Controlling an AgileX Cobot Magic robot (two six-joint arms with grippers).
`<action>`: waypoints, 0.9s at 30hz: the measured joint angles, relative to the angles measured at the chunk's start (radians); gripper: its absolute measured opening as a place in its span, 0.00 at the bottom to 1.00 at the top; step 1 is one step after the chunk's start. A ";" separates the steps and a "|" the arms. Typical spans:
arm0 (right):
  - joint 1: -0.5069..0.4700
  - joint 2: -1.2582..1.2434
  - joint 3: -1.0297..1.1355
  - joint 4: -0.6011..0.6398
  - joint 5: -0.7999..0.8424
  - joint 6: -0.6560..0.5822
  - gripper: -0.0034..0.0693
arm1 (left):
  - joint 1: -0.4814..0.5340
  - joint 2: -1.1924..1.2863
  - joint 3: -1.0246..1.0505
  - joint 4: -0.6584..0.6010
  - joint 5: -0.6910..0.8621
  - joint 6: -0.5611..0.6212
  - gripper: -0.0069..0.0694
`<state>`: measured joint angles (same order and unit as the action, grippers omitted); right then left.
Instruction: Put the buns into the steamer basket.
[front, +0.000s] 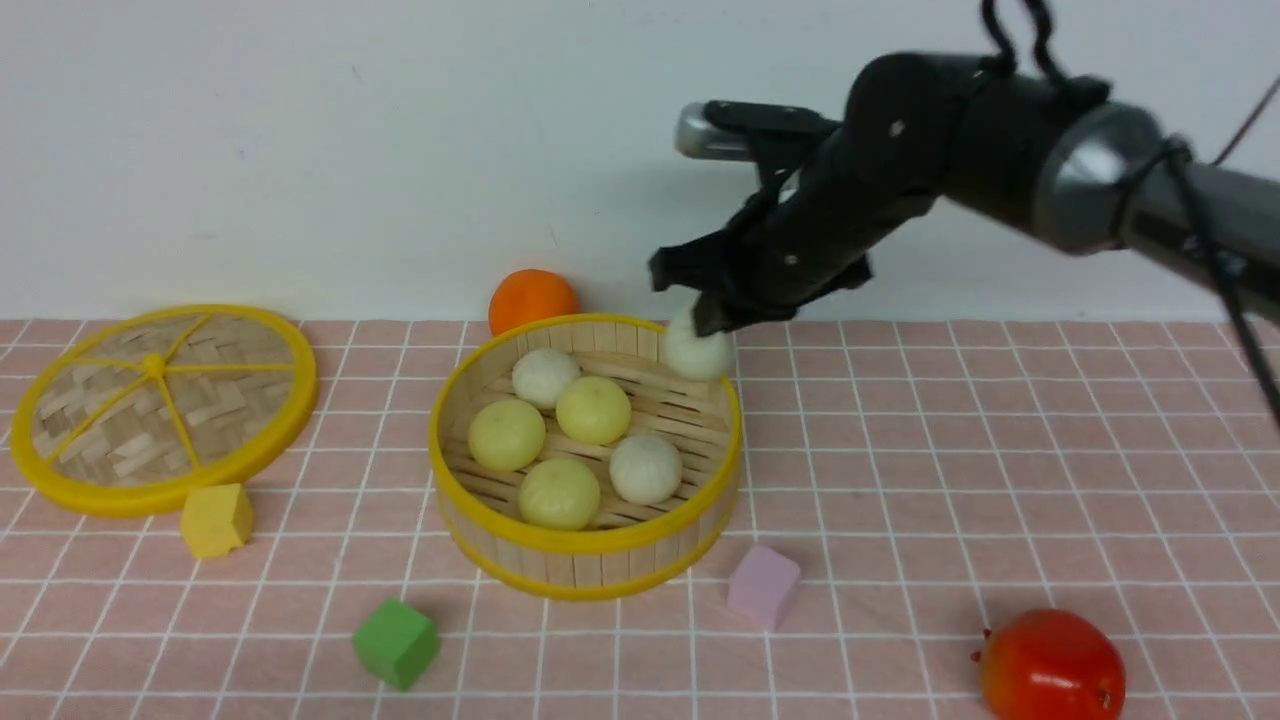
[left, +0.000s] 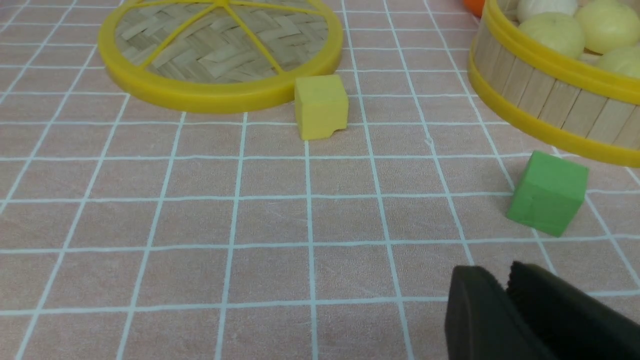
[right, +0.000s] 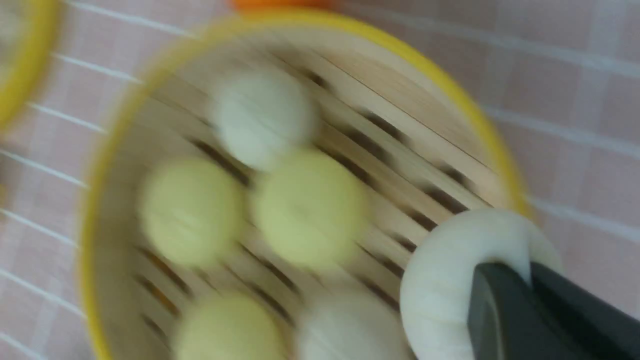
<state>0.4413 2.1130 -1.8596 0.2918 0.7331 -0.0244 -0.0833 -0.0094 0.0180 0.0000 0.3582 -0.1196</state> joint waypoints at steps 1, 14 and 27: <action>0.005 0.021 0.000 0.015 -0.031 -0.006 0.09 | 0.000 0.000 0.000 0.000 0.000 0.000 0.27; 0.005 0.145 -0.004 0.001 -0.099 -0.020 0.31 | 0.000 0.000 0.000 0.000 0.000 0.000 0.29; 0.005 -0.248 0.004 -0.151 0.357 -0.011 0.58 | 0.000 0.000 0.000 0.000 0.000 0.000 0.30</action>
<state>0.4465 1.8655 -1.8553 0.1407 1.0906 -0.0351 -0.0833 -0.0094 0.0180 0.0000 0.3587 -0.1196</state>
